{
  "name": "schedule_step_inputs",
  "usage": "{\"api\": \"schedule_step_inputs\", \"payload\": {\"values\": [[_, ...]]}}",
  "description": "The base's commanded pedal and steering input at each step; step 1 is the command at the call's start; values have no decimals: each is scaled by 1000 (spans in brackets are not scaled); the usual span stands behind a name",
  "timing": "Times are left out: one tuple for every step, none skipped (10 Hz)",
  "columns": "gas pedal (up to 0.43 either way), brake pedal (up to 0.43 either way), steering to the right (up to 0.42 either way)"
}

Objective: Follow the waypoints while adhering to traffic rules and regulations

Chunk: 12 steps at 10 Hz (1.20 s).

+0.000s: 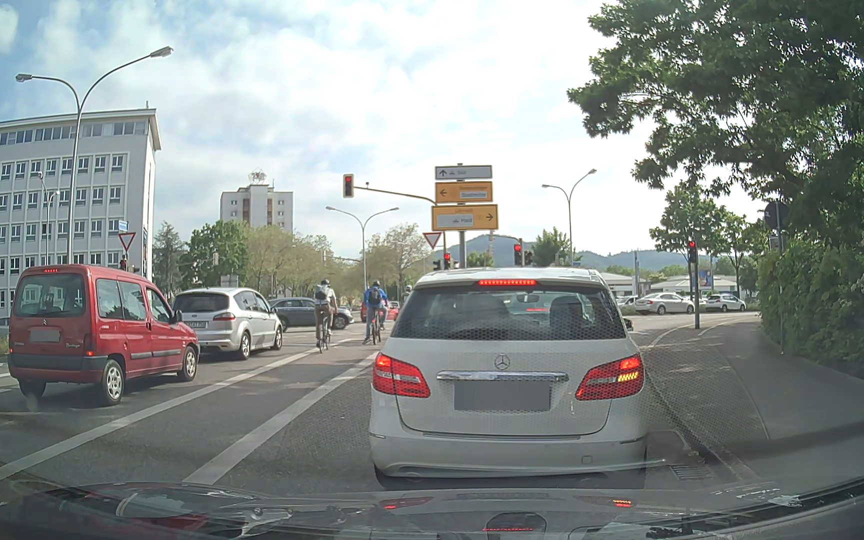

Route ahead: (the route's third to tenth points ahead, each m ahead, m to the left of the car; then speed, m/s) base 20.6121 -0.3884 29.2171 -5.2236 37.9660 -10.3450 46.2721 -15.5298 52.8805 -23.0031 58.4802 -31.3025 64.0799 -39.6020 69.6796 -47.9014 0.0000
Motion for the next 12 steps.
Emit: {"api": "schedule_step_inputs", "payload": {"values": [[0, 250, 80], [0, 250, 80], [0, 250, 80], [0, 250, 80], [0, 250, 80], [0, 250, 80], [0, 250, 80], [0, 250, 80], [0, 250, 80], [0, 250, 80], [0, 250, 80], [0, 250, 80]]}}
